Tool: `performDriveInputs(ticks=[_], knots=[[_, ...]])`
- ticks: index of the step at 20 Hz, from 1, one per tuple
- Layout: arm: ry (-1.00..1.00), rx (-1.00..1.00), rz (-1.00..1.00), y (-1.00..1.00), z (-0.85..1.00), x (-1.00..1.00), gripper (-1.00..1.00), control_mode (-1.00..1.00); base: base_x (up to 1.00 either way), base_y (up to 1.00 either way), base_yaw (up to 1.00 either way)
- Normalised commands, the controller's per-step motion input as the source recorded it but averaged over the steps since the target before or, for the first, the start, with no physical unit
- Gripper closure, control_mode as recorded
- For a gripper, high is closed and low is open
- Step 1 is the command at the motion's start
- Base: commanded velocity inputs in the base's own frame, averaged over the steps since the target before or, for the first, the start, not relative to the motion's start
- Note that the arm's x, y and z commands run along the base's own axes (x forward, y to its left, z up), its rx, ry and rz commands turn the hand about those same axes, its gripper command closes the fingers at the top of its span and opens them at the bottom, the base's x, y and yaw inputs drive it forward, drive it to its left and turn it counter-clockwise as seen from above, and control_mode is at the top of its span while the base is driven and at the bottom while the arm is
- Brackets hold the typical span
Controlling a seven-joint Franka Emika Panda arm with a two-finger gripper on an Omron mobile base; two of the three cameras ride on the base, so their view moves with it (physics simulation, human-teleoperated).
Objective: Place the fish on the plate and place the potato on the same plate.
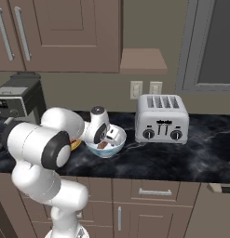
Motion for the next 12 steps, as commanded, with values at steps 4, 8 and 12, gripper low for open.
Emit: performDriveInputs(ticks=[4,8,12], knots=[[0.00,0.00,0.00,0.00,-0.15,0.15,-1.00,-1.00,0.00,0.00,0.00],[0.00,0.00,0.00,0.00,-0.10,0.12,-1.00,-1.00,0.00,0.00,0.00],[0.00,0.00,0.00,0.00,-0.09,0.02,-1.00,-1.00,0.00,0.00,0.00]])
